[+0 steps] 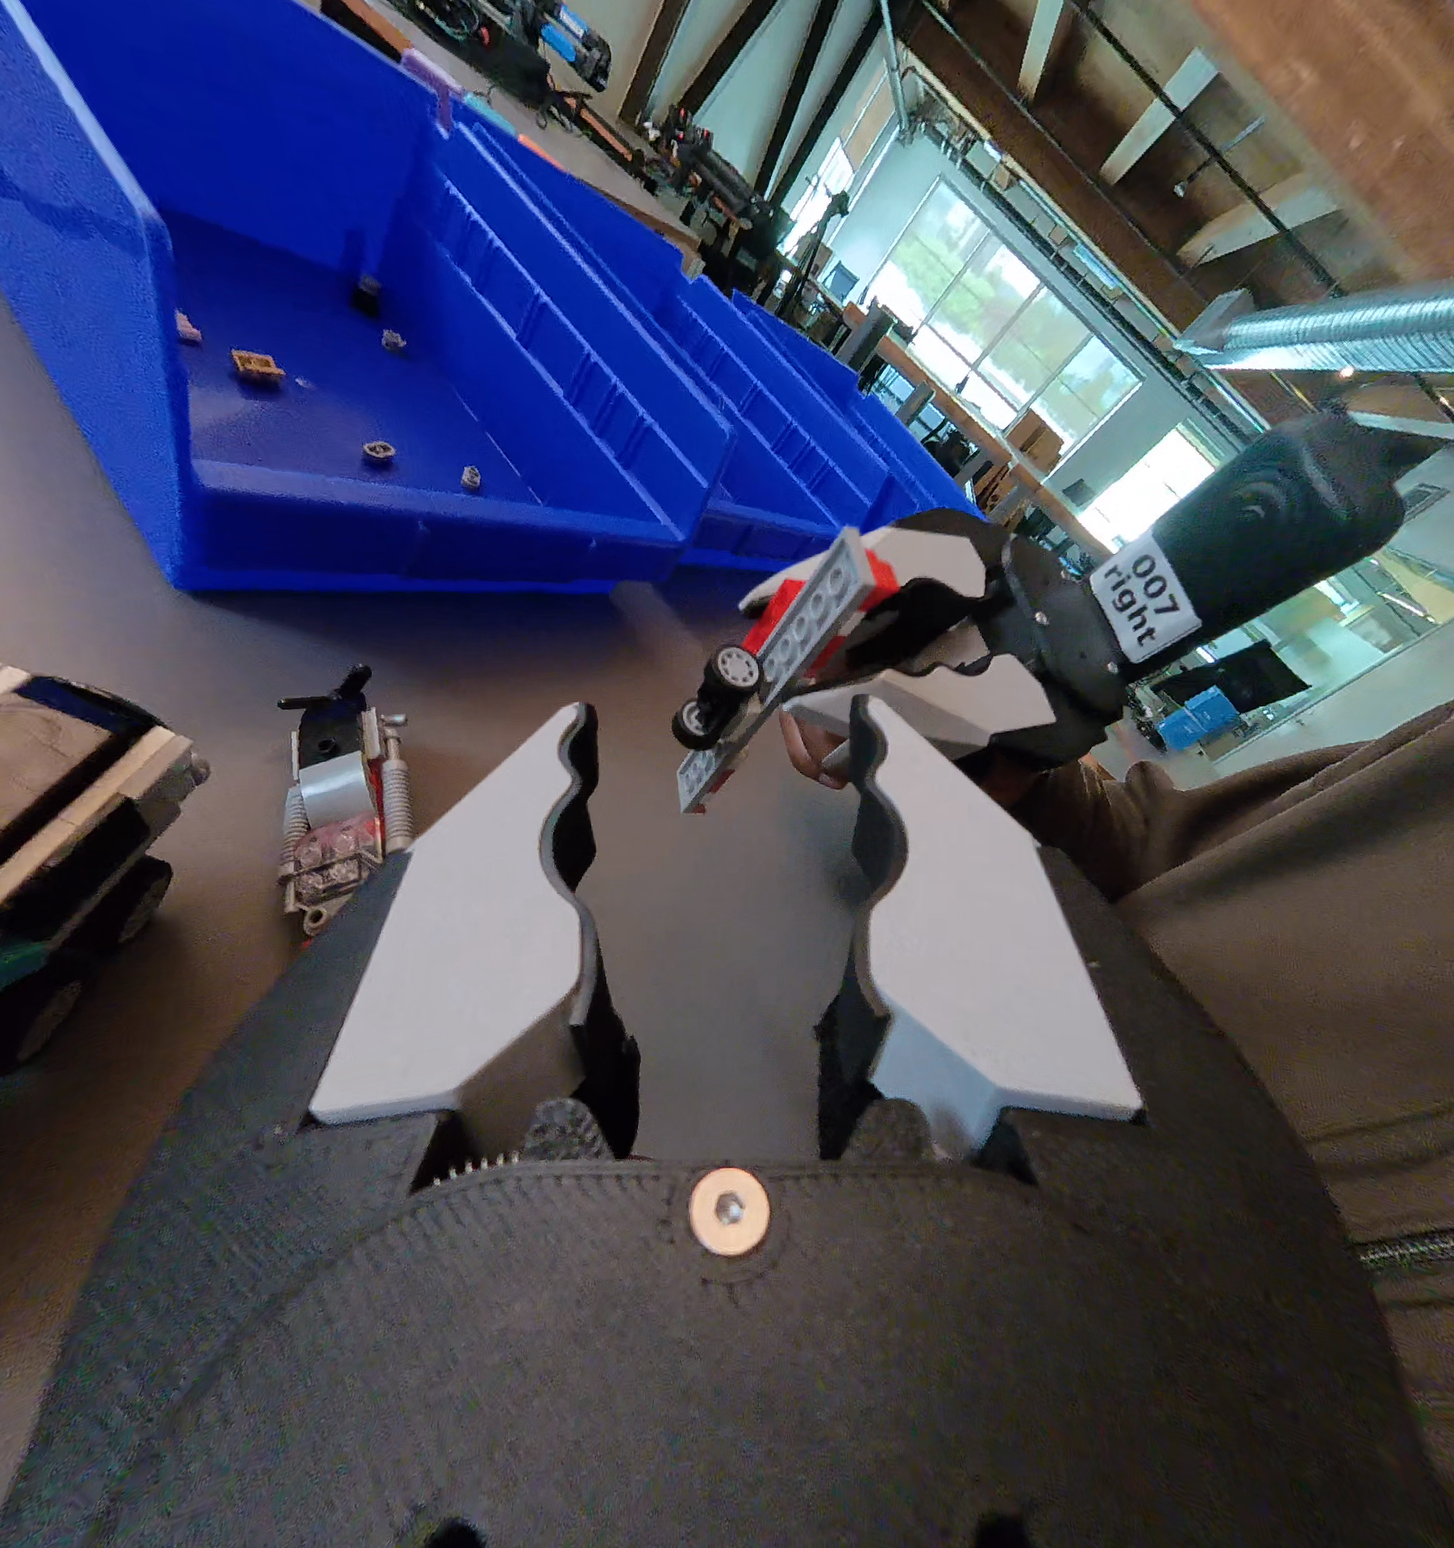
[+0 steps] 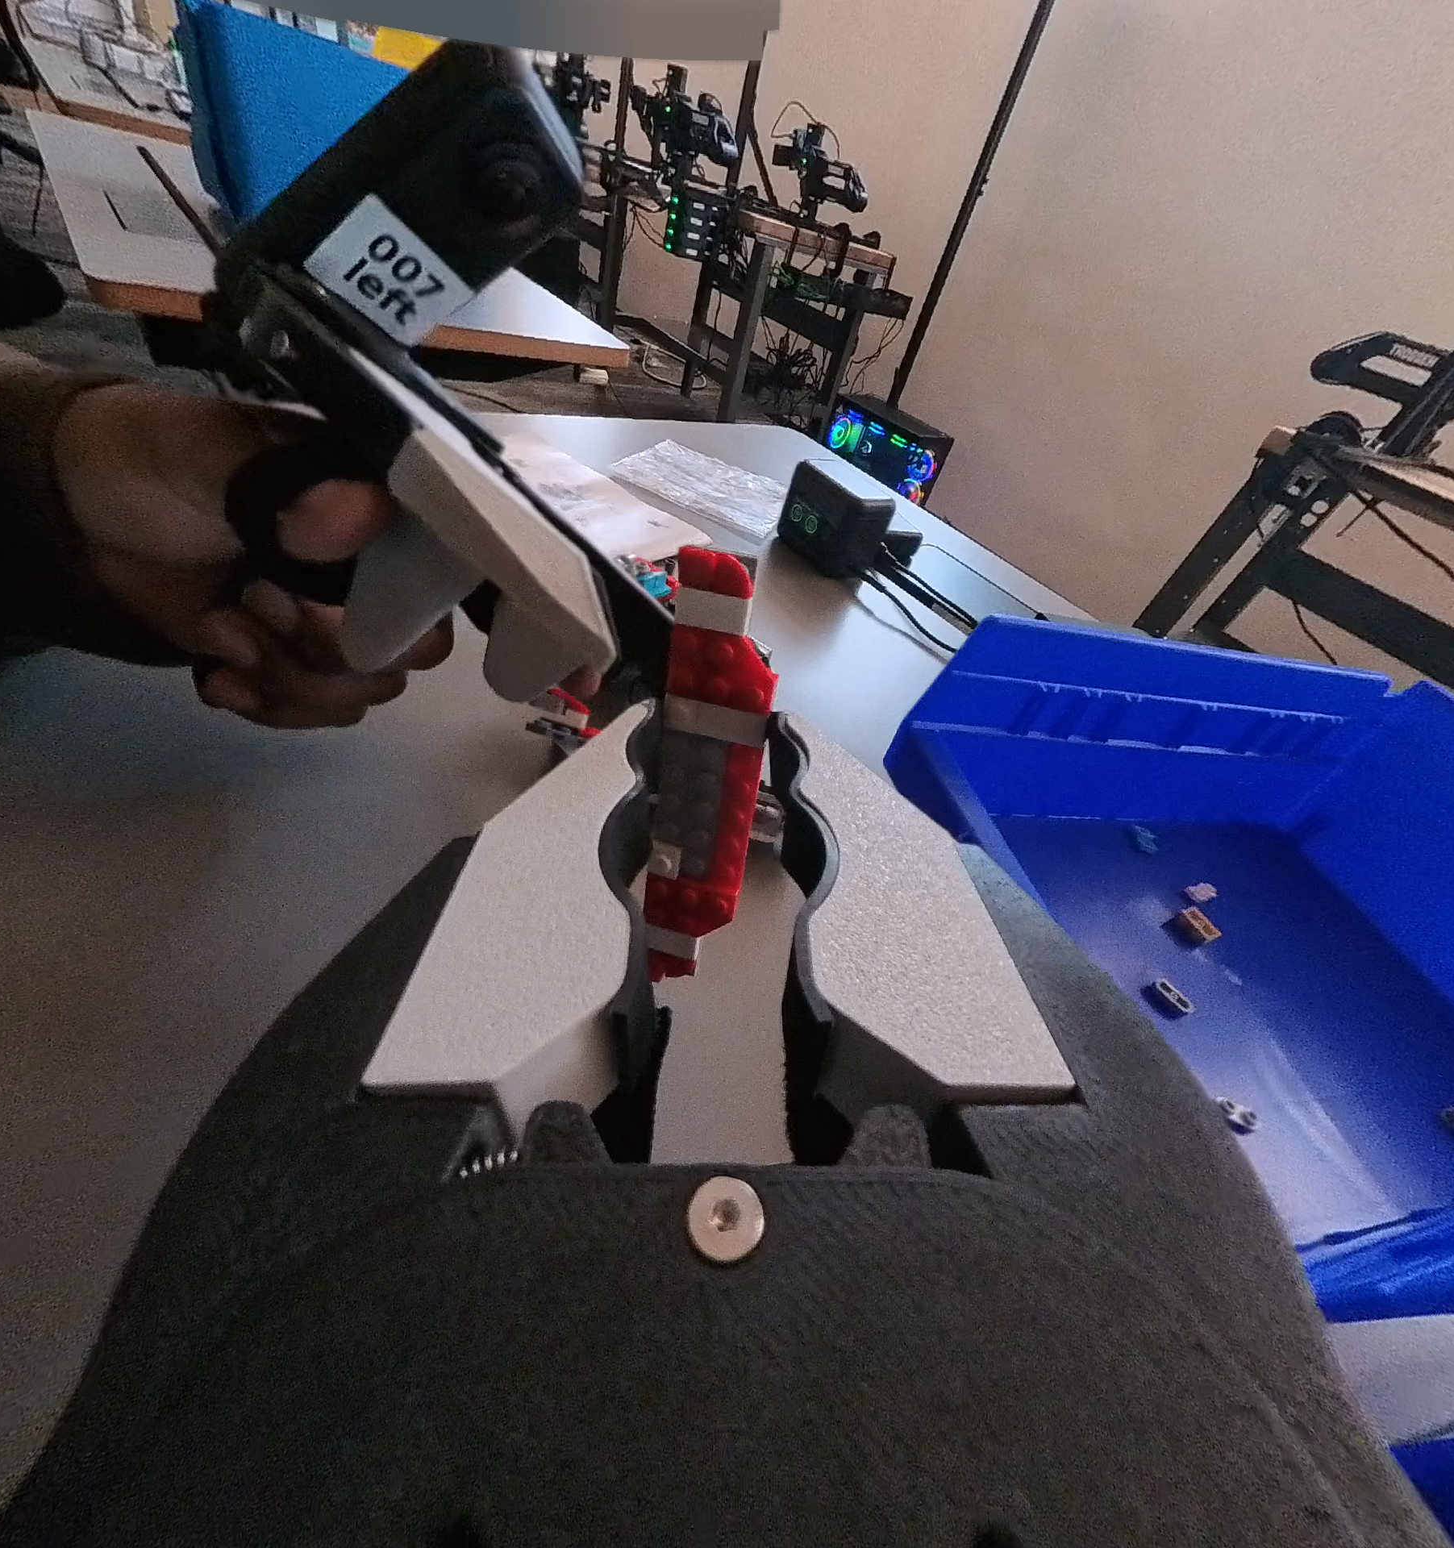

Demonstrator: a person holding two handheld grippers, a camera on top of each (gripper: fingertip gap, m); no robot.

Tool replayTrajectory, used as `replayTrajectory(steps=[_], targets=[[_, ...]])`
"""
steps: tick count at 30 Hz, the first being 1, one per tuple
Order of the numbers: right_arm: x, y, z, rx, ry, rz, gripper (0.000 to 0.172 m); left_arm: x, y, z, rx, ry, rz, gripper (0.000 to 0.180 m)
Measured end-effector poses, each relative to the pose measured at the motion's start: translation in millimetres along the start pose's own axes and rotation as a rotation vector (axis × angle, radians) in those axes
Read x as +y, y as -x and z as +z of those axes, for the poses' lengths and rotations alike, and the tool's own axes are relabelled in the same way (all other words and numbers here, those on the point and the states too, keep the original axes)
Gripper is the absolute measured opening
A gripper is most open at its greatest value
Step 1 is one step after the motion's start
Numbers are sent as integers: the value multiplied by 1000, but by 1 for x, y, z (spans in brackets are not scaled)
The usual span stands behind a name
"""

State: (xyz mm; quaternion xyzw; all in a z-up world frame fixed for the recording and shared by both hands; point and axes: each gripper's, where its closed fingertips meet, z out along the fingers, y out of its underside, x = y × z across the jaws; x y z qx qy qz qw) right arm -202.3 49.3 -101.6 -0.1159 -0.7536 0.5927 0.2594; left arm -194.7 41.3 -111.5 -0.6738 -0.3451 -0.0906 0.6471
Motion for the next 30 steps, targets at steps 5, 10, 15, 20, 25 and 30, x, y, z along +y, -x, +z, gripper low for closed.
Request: replayTrajectory(steps=[5,10,15,20,25,30], targets=[[6,6,4,19,45,-130,25,-6,-10,-2,-48,-7,172,57],[11,16,7,12,71,-238,25,-4,-10,-2,-139,11,320,33],[14,23,8,-11,78,-302,25,7,-8,3,-127,62,291,23],[15,24,7,-23,82,-335,25,11,-9,4,-72,54,190,10],[15,20,6,2,76,-357,25,8,-5,5,-38,-20,23,9],[15,15,7,91,78,-434,27,4,2,4,-68,-107,-32,9]])
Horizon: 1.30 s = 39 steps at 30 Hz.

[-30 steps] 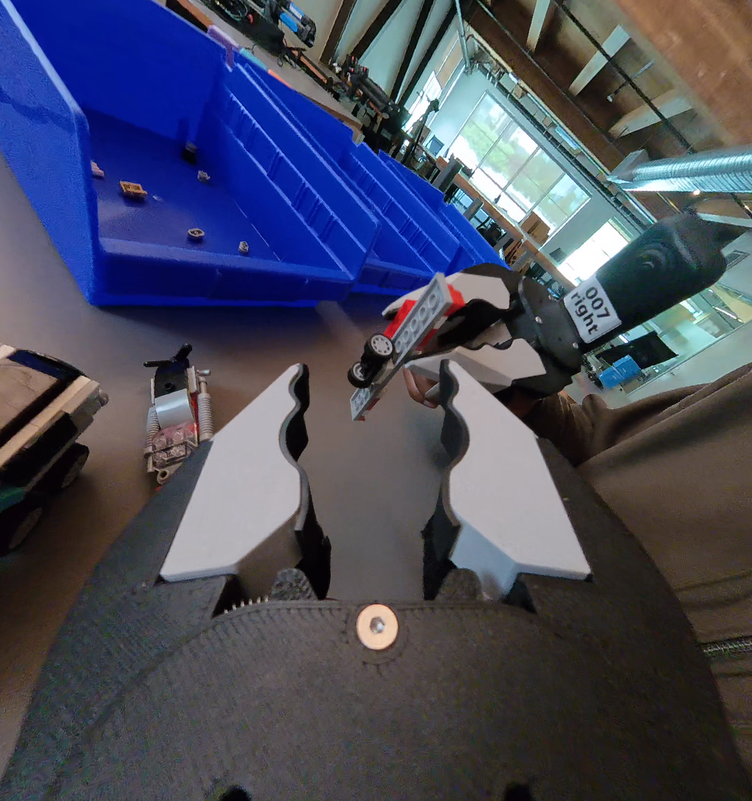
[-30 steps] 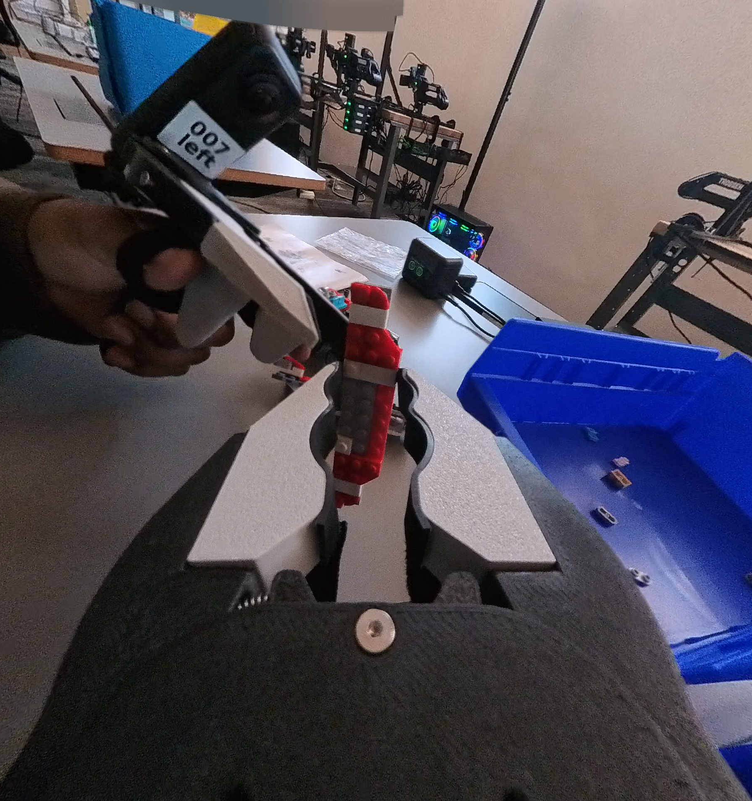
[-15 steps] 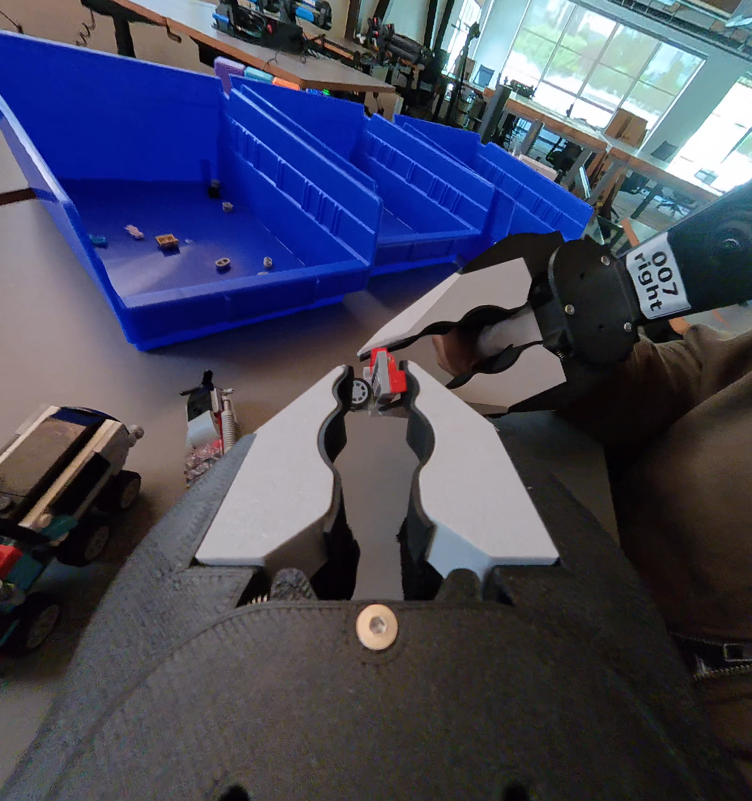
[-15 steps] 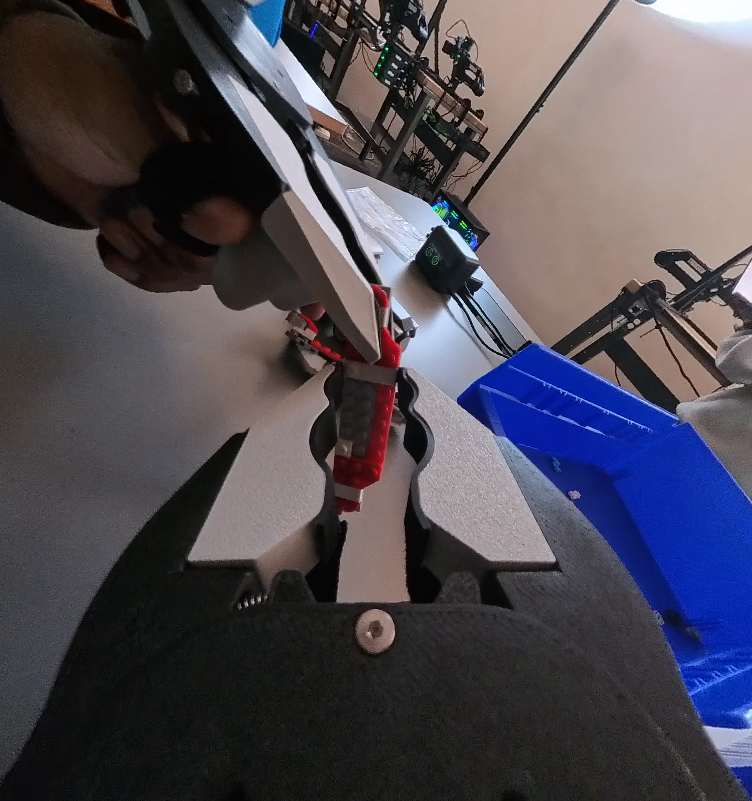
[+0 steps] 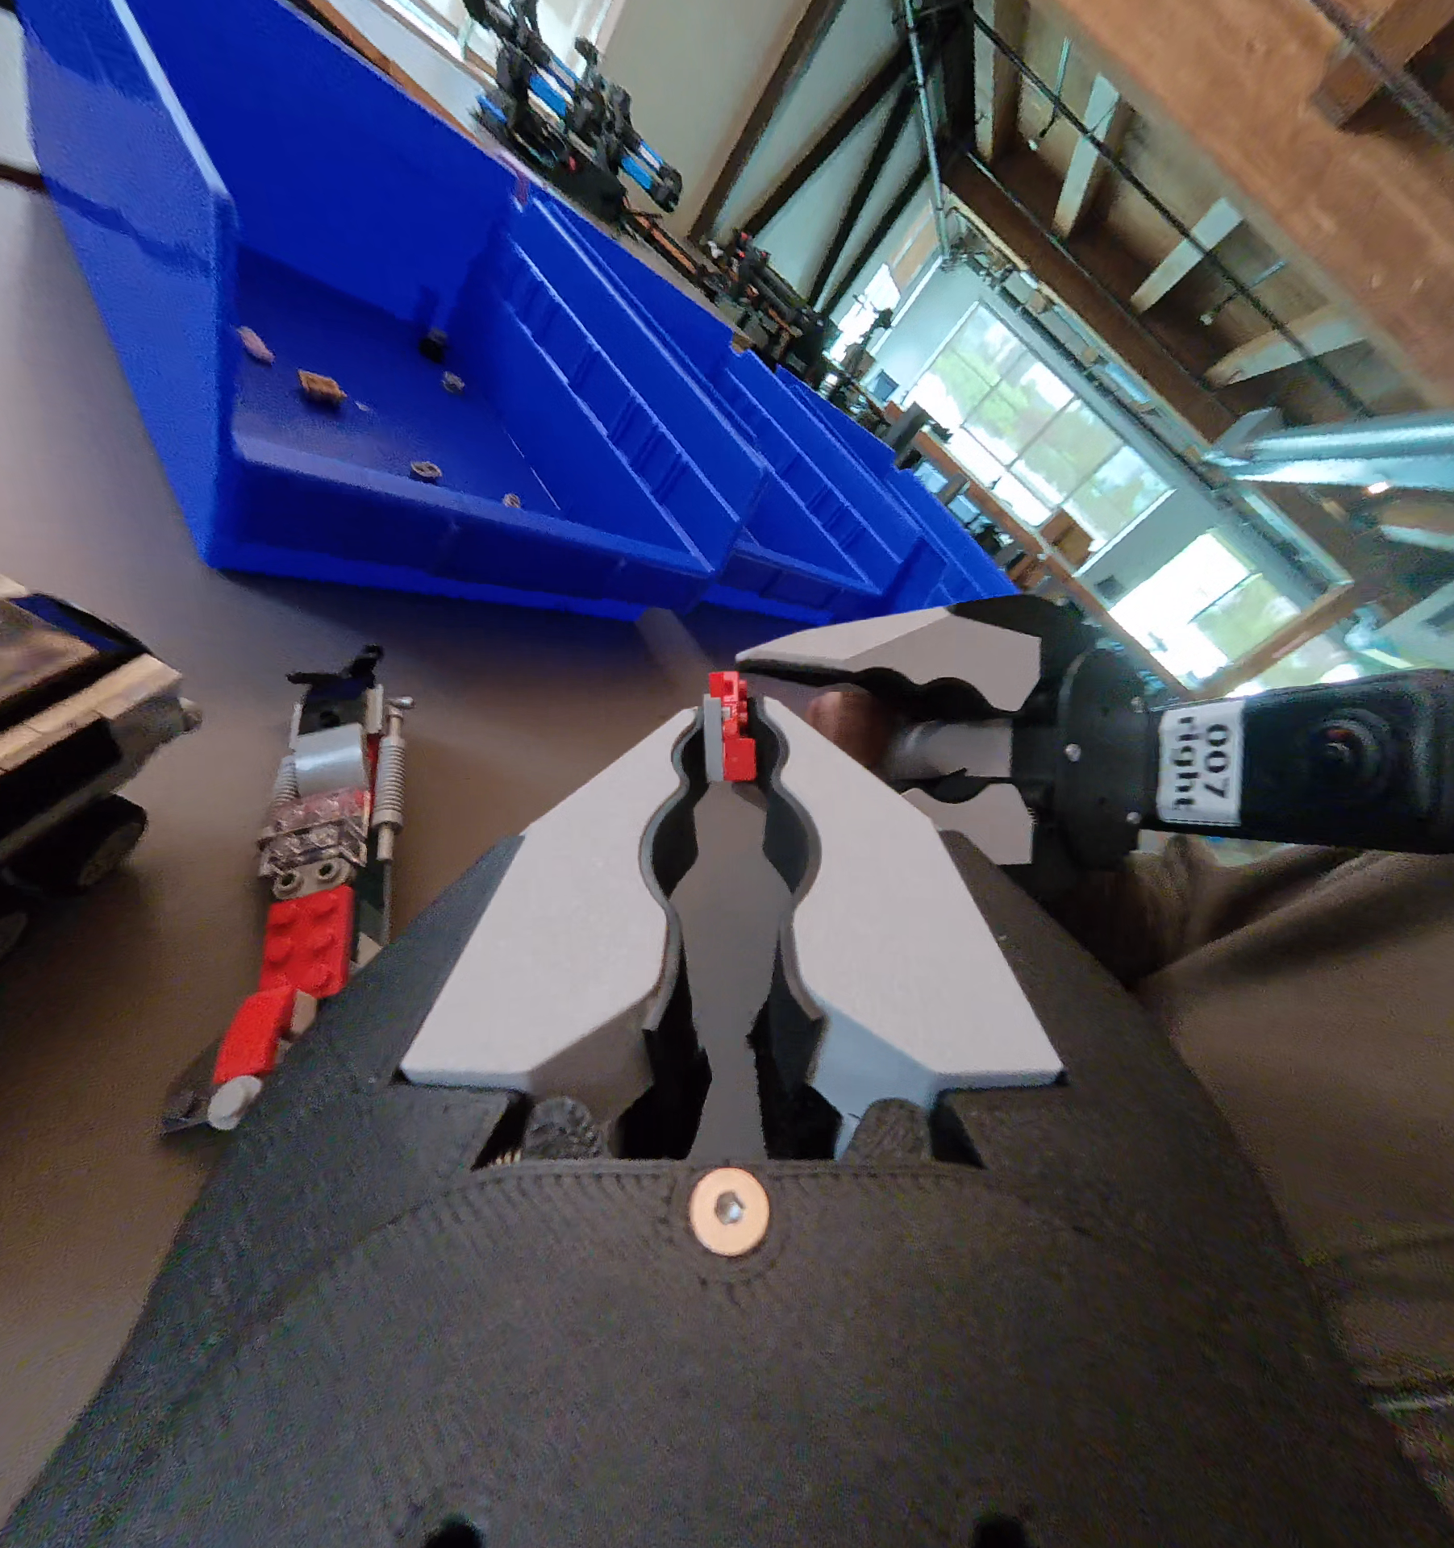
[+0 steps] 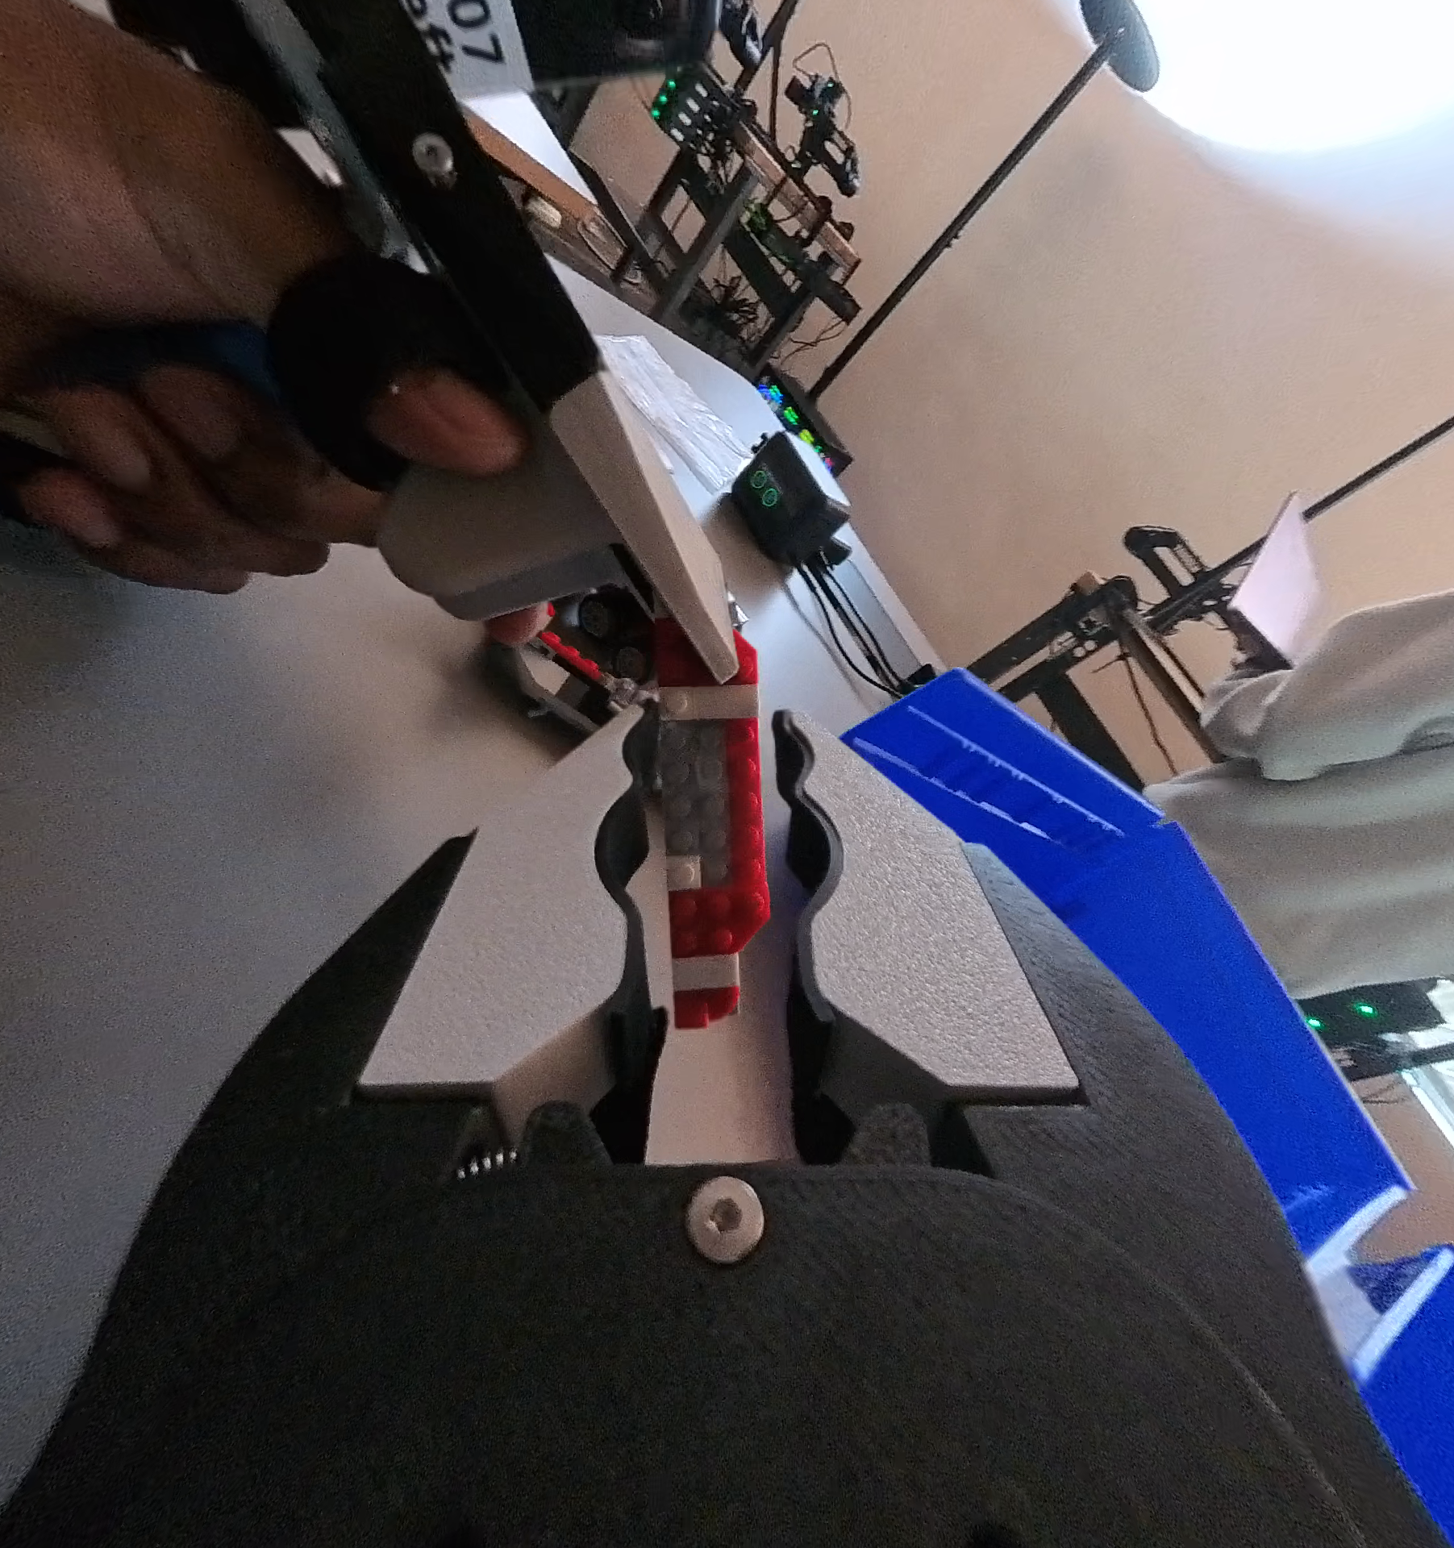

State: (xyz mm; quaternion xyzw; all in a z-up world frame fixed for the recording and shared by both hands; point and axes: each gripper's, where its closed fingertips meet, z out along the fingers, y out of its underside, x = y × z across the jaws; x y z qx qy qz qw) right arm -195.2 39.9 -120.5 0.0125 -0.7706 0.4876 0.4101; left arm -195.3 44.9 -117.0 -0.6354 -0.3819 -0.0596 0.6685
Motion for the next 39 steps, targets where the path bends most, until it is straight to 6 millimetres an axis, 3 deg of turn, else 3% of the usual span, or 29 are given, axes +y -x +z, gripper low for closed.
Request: replayTrajectory(steps=[8,11,21,26,34,39], targets=[[-10,-10,-14,89,-79,-43,28,-16,-22,-8,-173,-97,679,9],[-12,-10,-18,94,-101,-43,28,-16,-25,-9,-176,-112,758,9],[-15,-10,-18,113,-118,-60,28,-14,-24,-8,-161,-119,793,9],[-17,-8,-17,118,-126,-73,28,-13,-25,-7,-141,-115,737,9],[-16,-3,-7,130,-89,-95,32,-1,-18,1,-3,-78,186,10],[-10,-1,-1,117,-51,-86,29,5,-14,3,35,-61,32,9]])
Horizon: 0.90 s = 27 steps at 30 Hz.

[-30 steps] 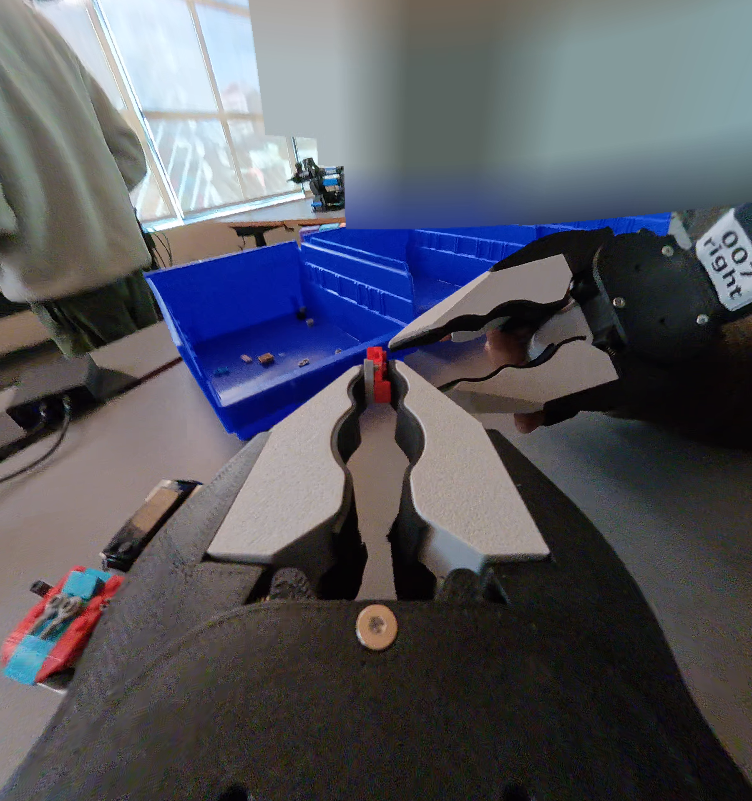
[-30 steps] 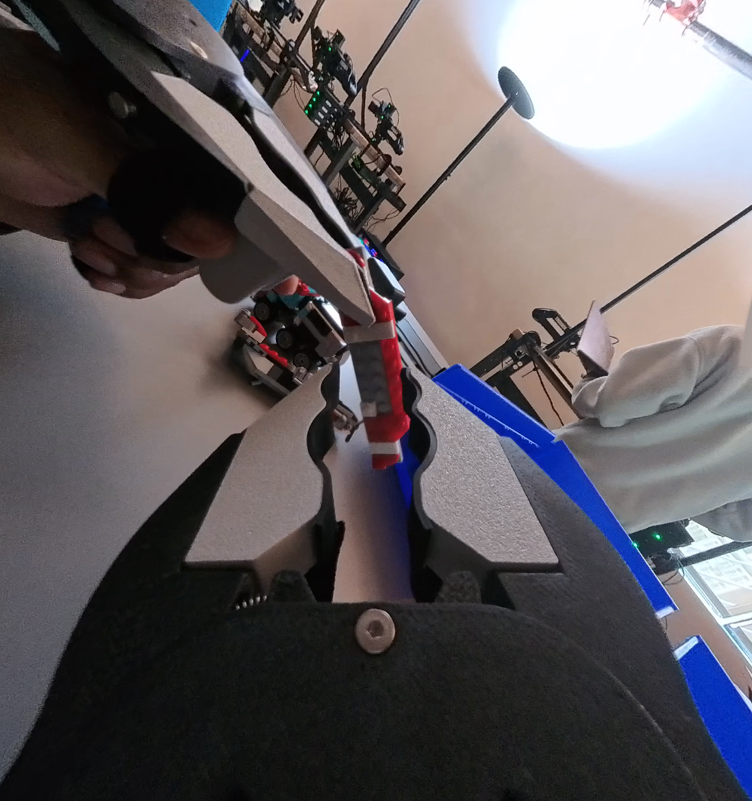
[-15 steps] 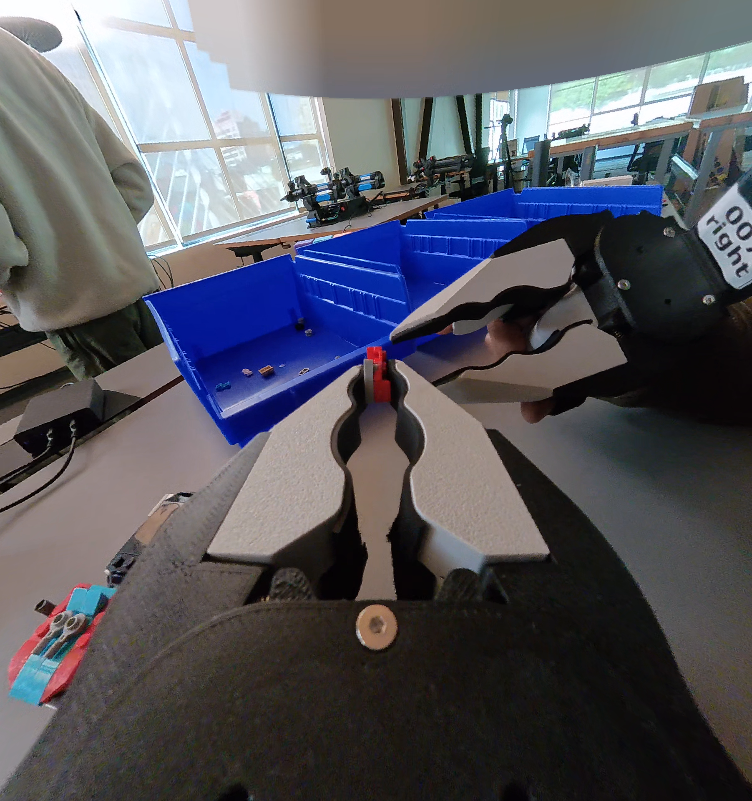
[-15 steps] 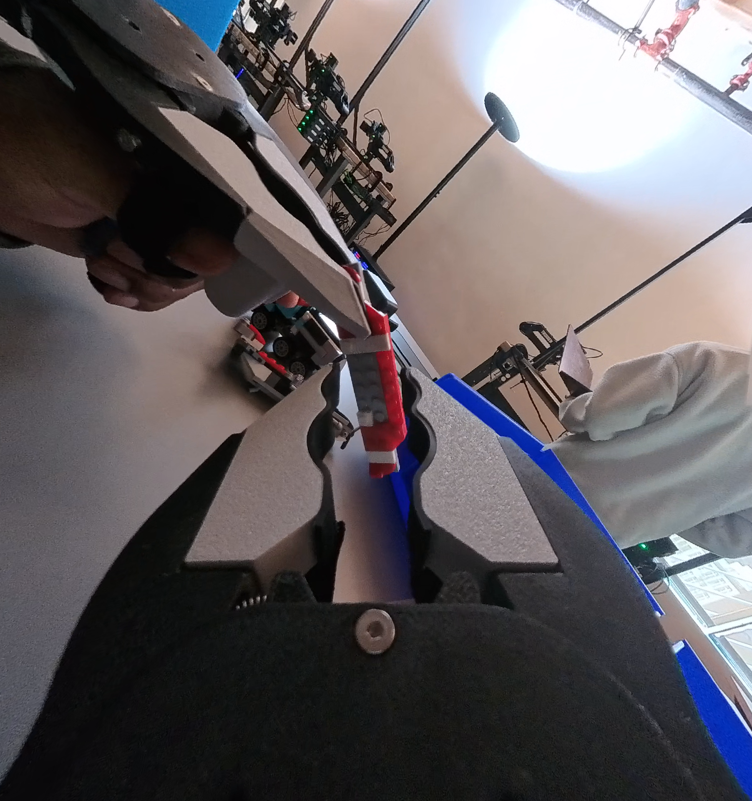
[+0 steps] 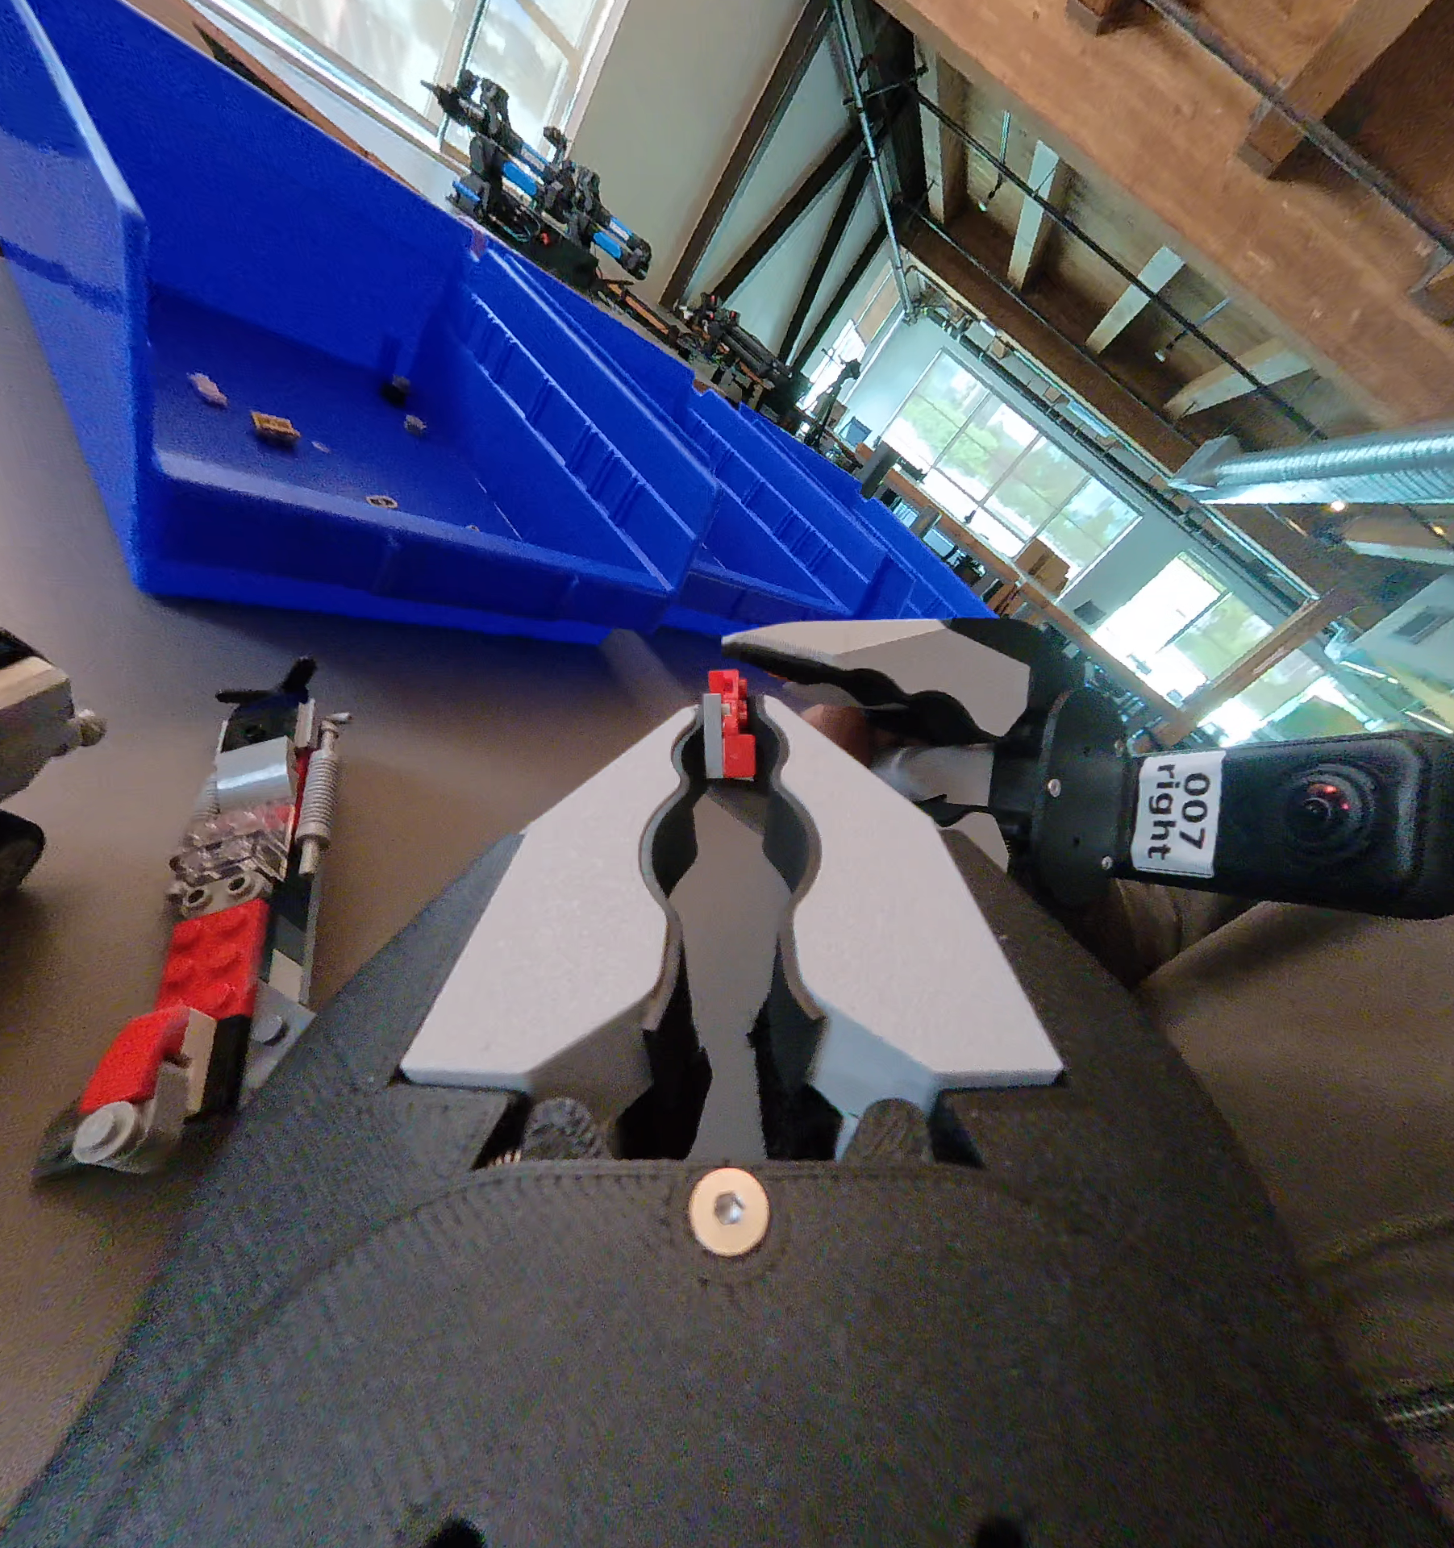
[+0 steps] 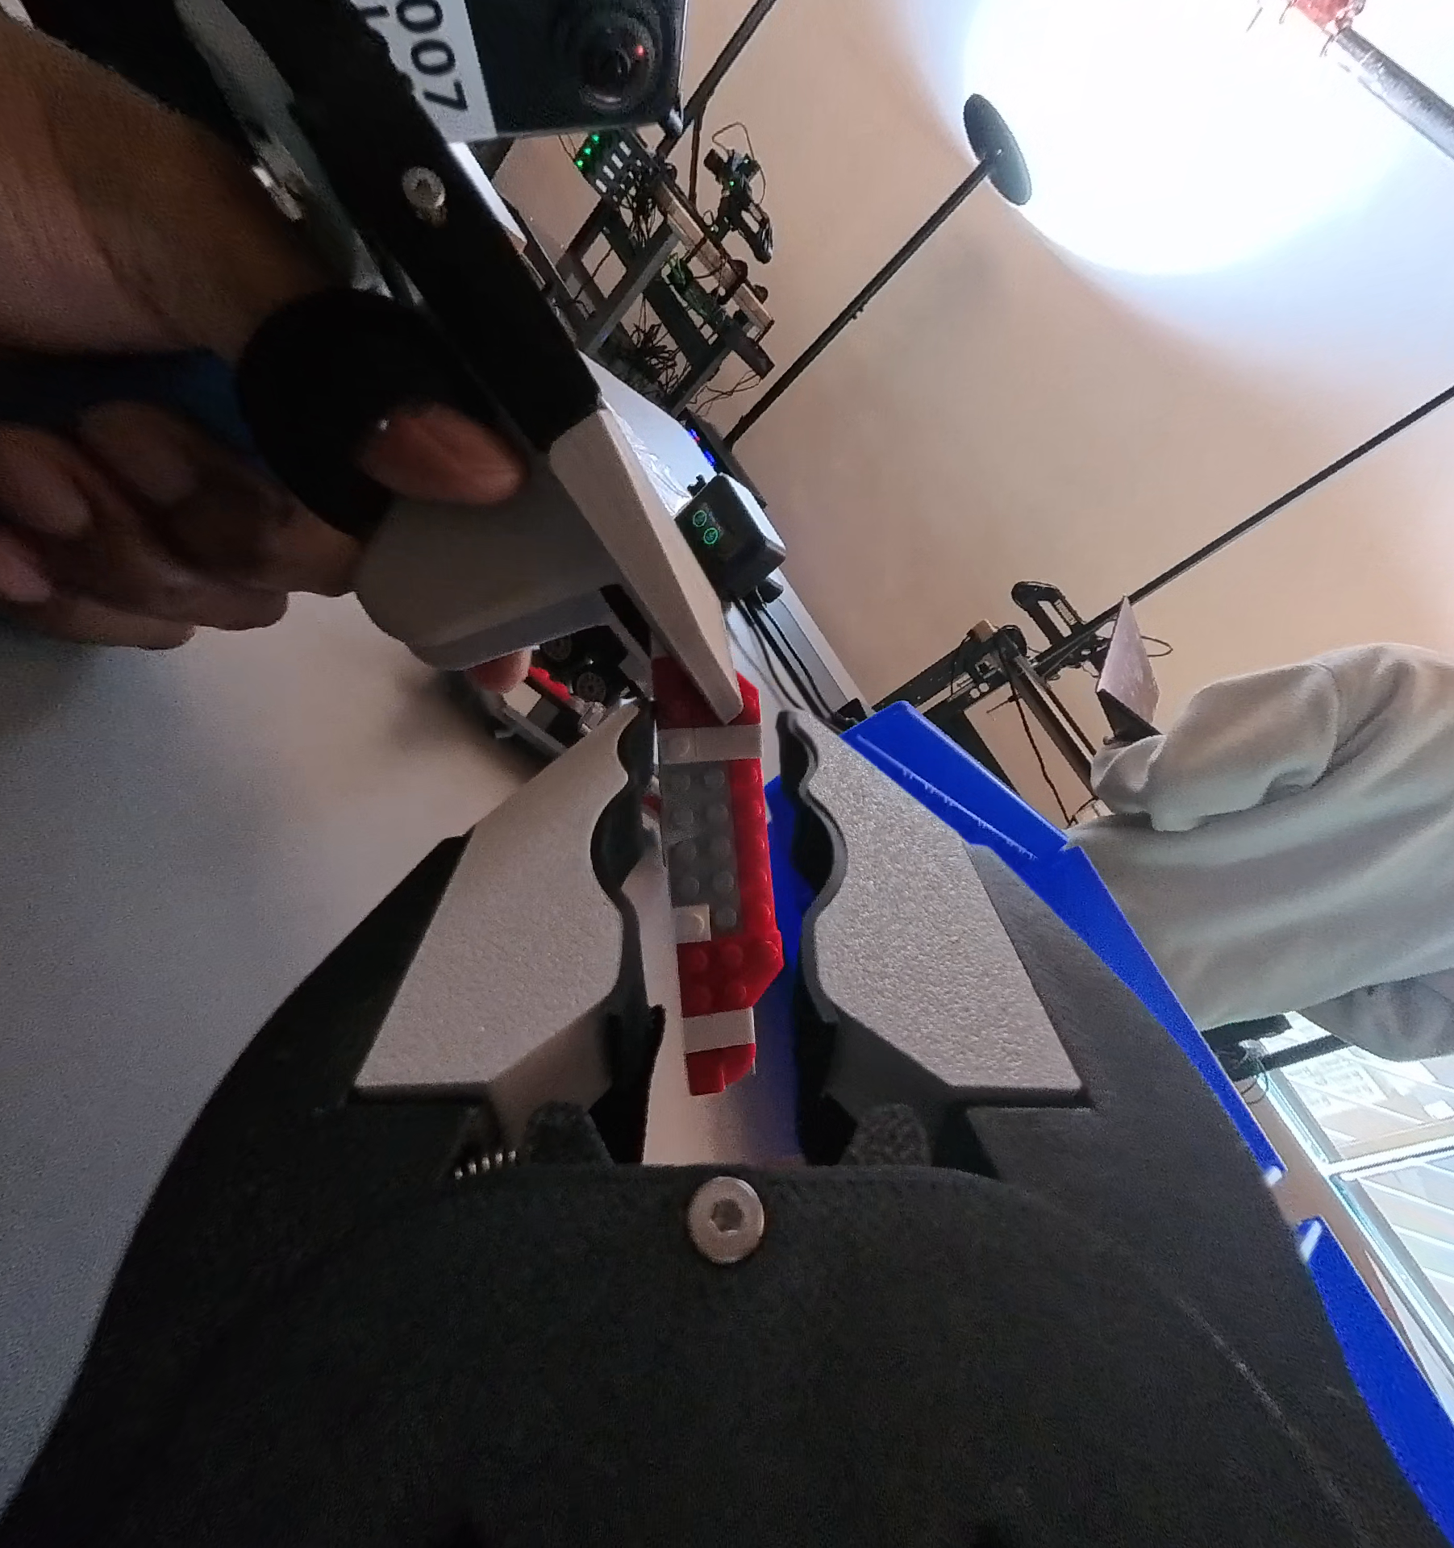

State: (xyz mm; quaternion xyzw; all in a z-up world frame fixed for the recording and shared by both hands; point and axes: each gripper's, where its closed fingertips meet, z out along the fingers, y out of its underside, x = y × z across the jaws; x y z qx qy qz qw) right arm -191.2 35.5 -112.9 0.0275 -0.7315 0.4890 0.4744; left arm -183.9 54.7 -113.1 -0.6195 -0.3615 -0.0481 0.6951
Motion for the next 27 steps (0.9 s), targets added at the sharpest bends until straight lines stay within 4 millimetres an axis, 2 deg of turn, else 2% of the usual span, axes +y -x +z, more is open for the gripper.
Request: replayTrajectory(steps=[8,19,27], targets=[[9,3,2,-51,34,57,28,2,3,0,-9,30,30,9],[16,8,5,-65,78,16,25,7,1,1,-57,60,134,9],[20,10,7,-33,121,-70,25,9,6,1,-80,49,38,10]])
